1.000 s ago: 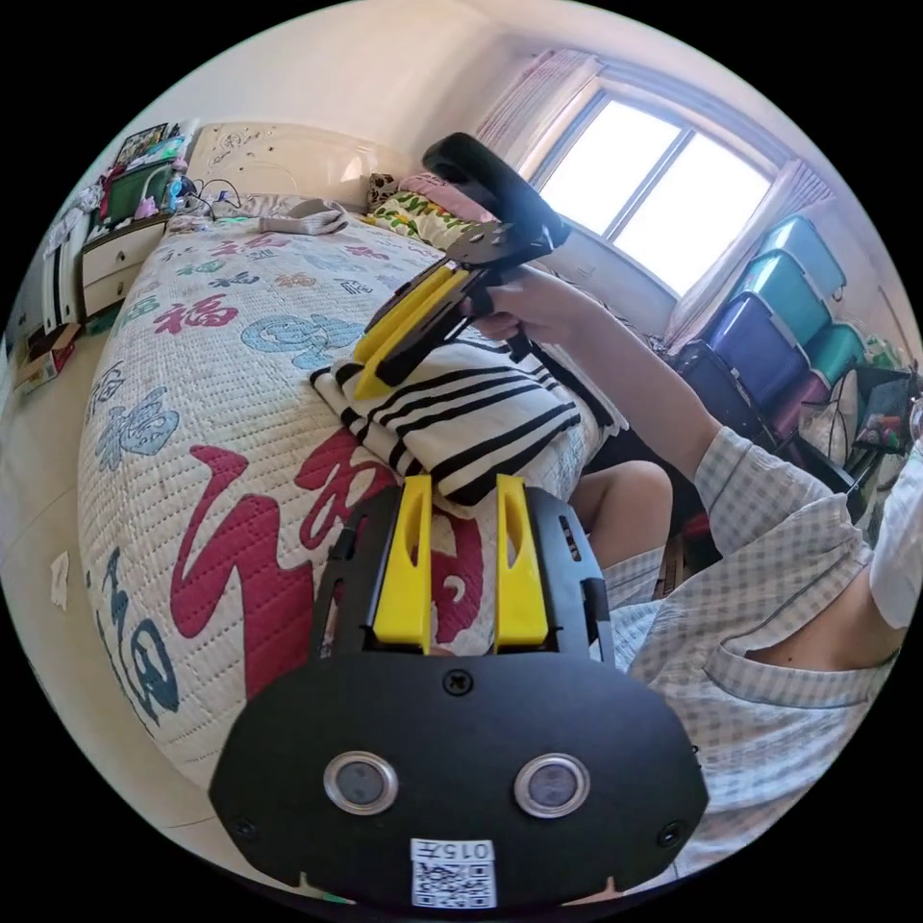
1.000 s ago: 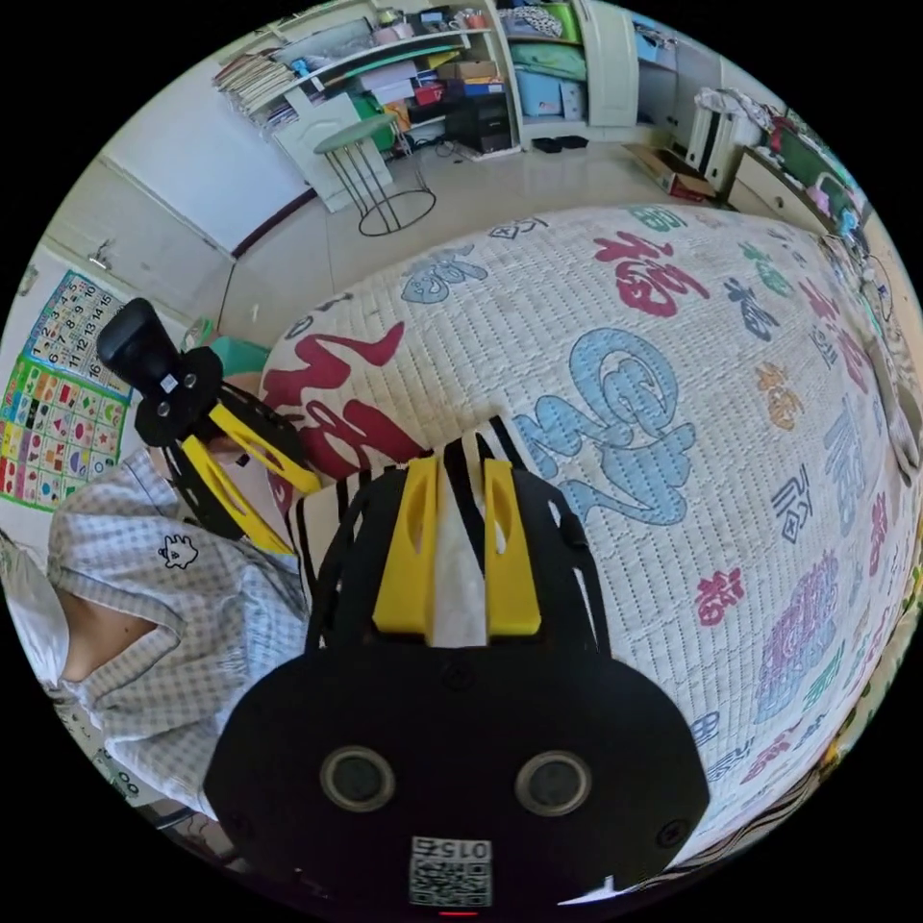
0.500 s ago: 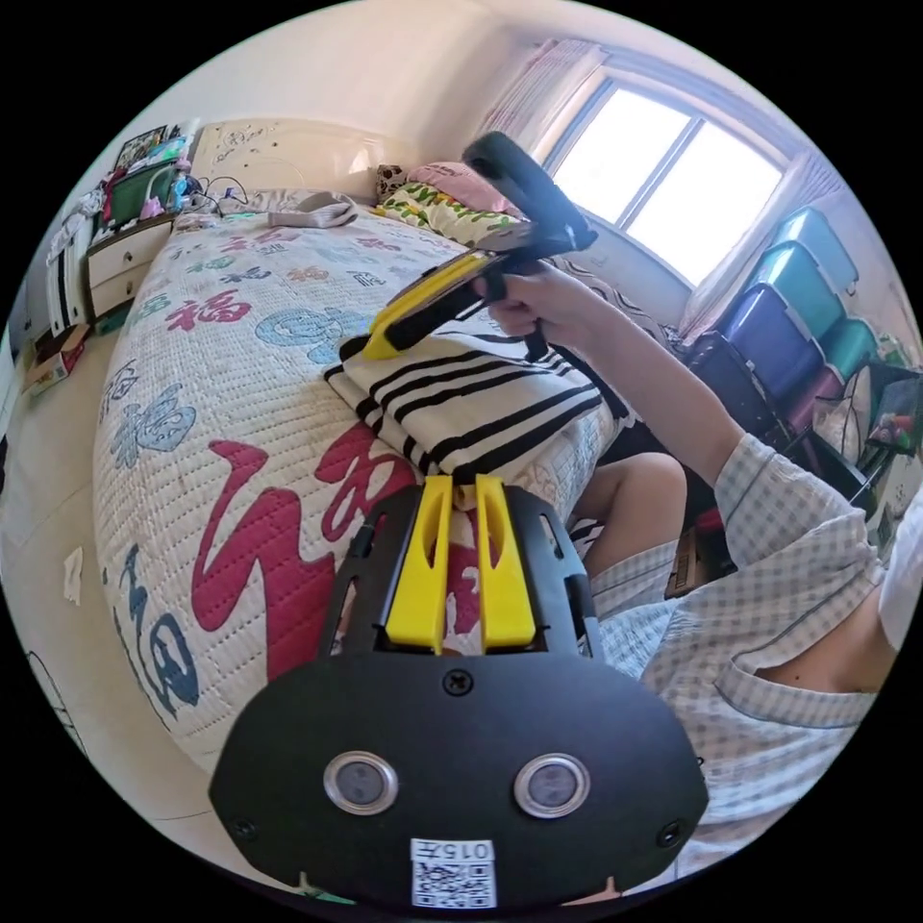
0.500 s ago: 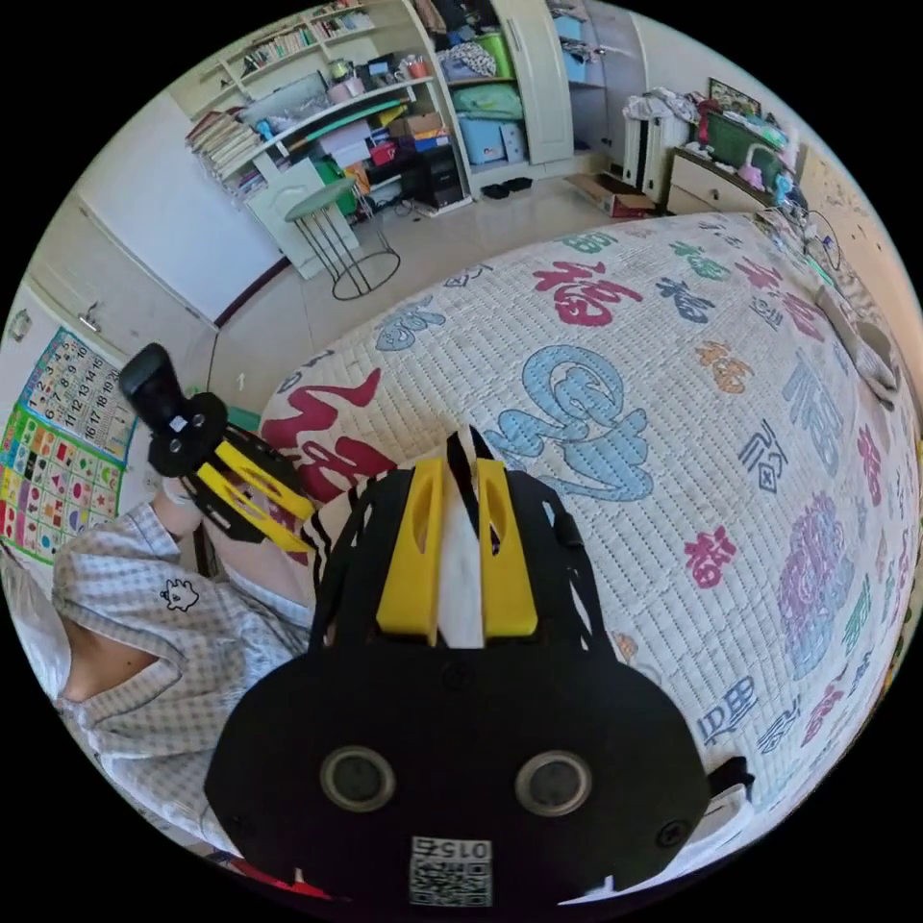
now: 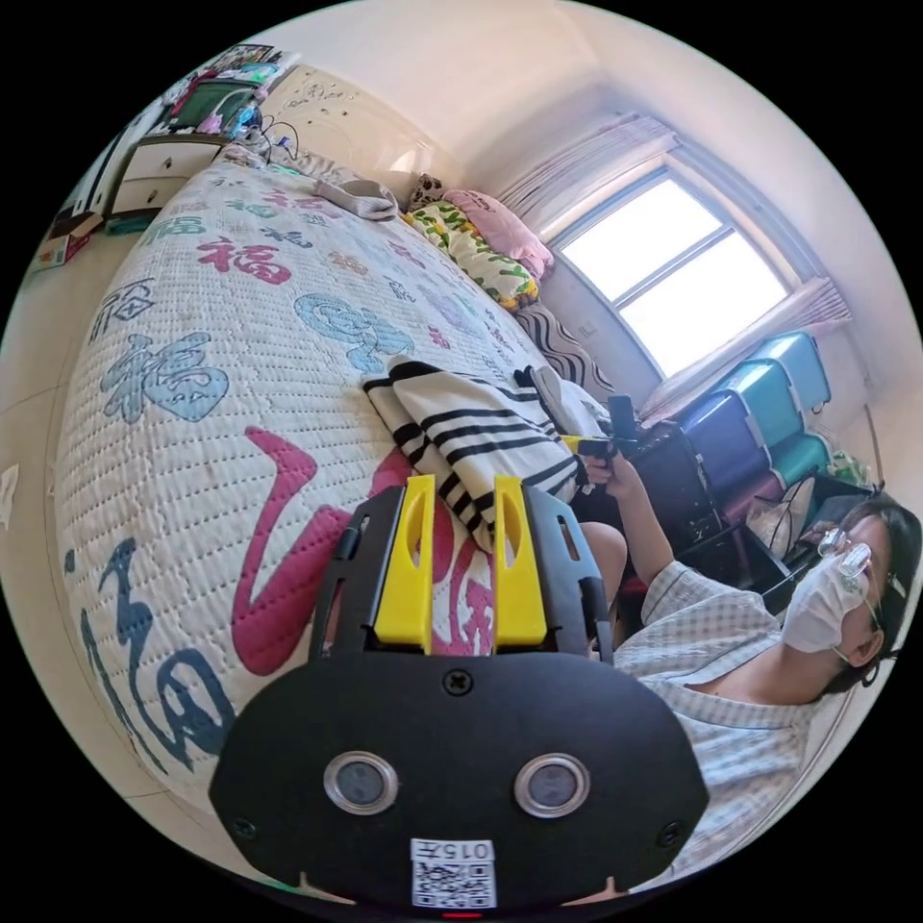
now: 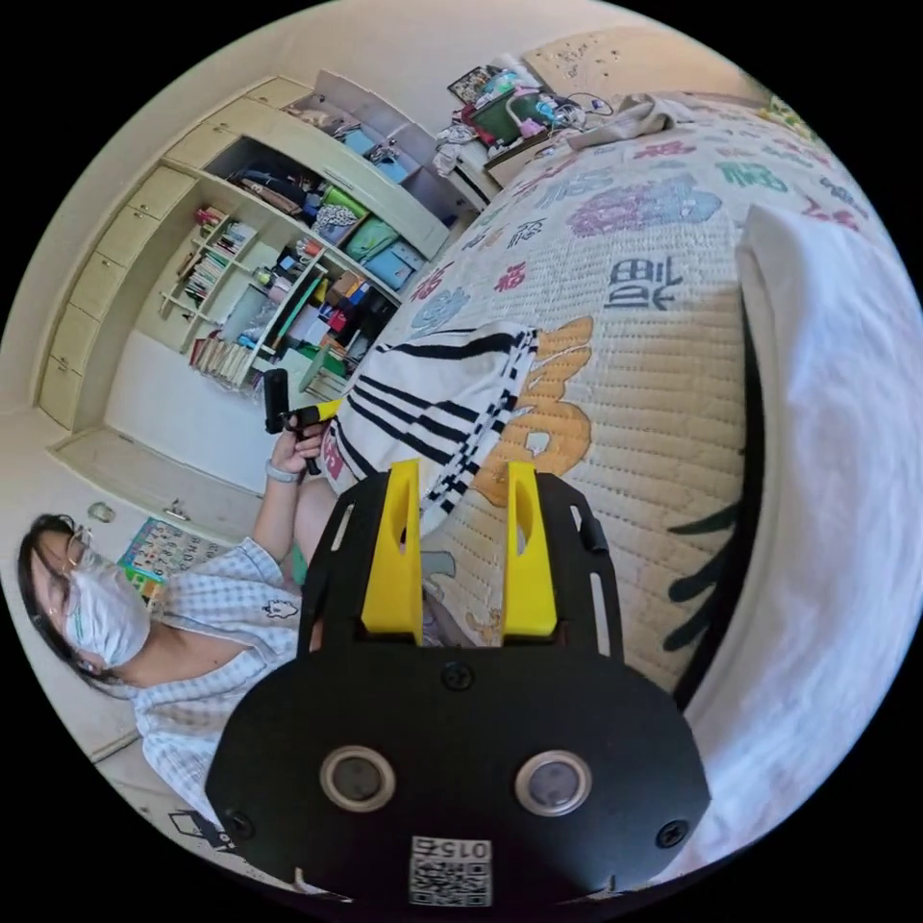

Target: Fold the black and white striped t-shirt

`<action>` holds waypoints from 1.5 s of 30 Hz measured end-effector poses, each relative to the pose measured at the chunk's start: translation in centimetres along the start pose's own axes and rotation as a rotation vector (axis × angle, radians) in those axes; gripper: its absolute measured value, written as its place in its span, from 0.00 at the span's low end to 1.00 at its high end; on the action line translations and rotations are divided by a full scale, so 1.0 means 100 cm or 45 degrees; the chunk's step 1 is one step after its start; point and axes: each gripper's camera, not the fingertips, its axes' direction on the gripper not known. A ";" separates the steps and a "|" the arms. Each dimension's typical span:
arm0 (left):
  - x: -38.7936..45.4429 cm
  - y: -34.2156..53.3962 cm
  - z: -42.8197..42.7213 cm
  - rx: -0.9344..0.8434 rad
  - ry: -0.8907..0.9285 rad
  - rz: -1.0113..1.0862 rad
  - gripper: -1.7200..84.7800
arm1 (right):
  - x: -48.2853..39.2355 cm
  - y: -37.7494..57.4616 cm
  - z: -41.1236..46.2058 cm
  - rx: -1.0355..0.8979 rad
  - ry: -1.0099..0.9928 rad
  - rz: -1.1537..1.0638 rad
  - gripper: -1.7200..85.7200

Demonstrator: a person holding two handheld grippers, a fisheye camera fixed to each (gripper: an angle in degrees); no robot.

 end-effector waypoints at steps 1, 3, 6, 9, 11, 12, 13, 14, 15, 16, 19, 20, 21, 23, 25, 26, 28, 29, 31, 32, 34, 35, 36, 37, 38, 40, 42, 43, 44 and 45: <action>0.002 -0.009 0.007 -0.038 -0.033 0.003 0.14 | 0.000 -0.009 0.008 -0.027 -0.024 -0.019 0.17; 0.004 -0.023 0.022 -0.123 -0.076 0.012 0.14 | -0.001 -0.020 0.019 -0.068 -0.053 -0.050 0.16; 0.002 -0.041 0.039 -0.218 -0.067 -0.010 0.14 | 0.003 -0.023 0.019 -0.057 -0.097 -0.070 0.13; -0.002 -0.053 0.049 -0.281 -0.005 -0.016 0.11 | 0.013 -0.002 0.001 0.063 -0.154 -0.058 0.08; 0.000 -0.063 0.050 -0.281 0.027 -0.006 0.09 | 0.007 0.009 -0.020 0.116 -0.180 -0.102 0.07; 0.006 -0.073 0.049 -0.261 0.048 0.008 0.08 | -0.006 0.019 -0.036 0.152 -0.113 -0.172 0.06; 0.018 -0.087 0.047 -0.231 0.076 0.057 0.07 | -0.020 0.034 -0.052 0.202 -0.022 -0.231 0.06; 0.026 -0.095 0.047 -0.219 0.092 0.084 0.06 | -0.026 0.042 -0.060 0.229 0.015 -0.256 0.06; 0.045 -0.115 0.049 -0.195 0.116 0.143 0.05 | -0.036 0.060 -0.077 0.298 0.062 -0.297 0.06; 0.068 -0.136 0.054 -0.176 0.125 0.211 0.04 | -0.042 0.080 -0.095 0.382 0.074 -0.324 0.06; 0.131 -0.188 0.086 -0.195 0.109 0.386 0.03 | -0.047 0.127 -0.139 0.600 0.101 -0.345 0.05; 0.143 -0.198 0.095 -0.201 0.111 0.413 0.03 | -0.046 0.136 -0.146 0.630 0.118 -0.343 0.05; 0.166 -0.216 0.115 -0.220 0.125 0.463 0.03 | -0.045 0.152 -0.159 0.685 0.161 -0.330 0.06; 0.199 -0.240 0.150 -0.247 0.136 0.536 0.03 | -0.042 0.176 -0.176 0.776 0.237 -0.294 0.06; 0.237 -0.269 0.203 -0.275 0.119 0.606 0.03 | -0.033 0.199 -0.190 0.810 0.319 -0.240 0.06; 0.246 -0.275 0.217 -0.282 0.130 0.624 0.03 | -0.030 0.202 -0.192 0.804 0.332 -0.227 0.06; 0.268 -0.296 0.278 -0.334 0.143 0.640 0.03 | -0.015 0.211 -0.193 0.764 0.389 -0.163 0.07; 0.270 -0.299 0.295 -0.362 0.126 0.638 0.02 | -0.010 0.211 -0.192 0.740 0.420 -0.139 0.07; 0.270 -0.304 0.365 -0.490 0.050 0.600 0.02 | 0.010 0.214 -0.186 0.632 0.396 -0.101 0.07; 0.269 -0.303 0.380 -0.522 0.027 0.596 0.02 | 0.014 0.215 -0.185 0.610 0.355 -0.105 0.07; 0.259 -0.300 0.421 -0.596 -0.073 0.580 0.02 | 0.027 0.225 -0.188 0.551 0.257 -0.131 0.06; 0.257 -0.300 0.426 -0.609 -0.082 0.573 0.02 | 0.029 0.229 -0.191 0.546 0.248 -0.139 0.05; 0.252 -0.300 0.432 -0.622 -0.087 0.562 0.02 | 0.032 0.238 -0.197 0.546 0.230 -0.153 0.04; 0.250 -0.299 0.435 -0.627 -0.085 0.555 0.03 | 0.035 0.247 -0.205 0.555 0.217 -0.159 0.03; 0.250 -0.299 0.435 -0.632 -0.092 0.556 0.03 | 0.036 0.251 -0.209 0.567 0.214 -0.160 0.02; 0.257 -0.295 0.436 -0.661 -0.155 0.590 0.03 | 0.040 0.273 -0.228 0.672 0.215 -0.148 0.02; 0.265 -0.291 0.437 -0.678 -0.189 0.619 0.03 | 0.040 0.287 -0.240 0.787 0.206 -0.150 0.02; 0.272 -0.287 0.437 -0.676 -0.205 0.640 0.03 | 0.038 0.292 -0.243 0.825 0.202 -0.164 0.02; 0.275 -0.284 0.436 -0.672 -0.212 0.656 0.03 | 0.036 0.293 -0.244 0.829 0.208 -0.170 0.03; 0.282 -0.278 0.435 -0.661 -0.228 0.687 0.04 | 0.032 0.293 -0.243 0.824 0.241 -0.177 0.04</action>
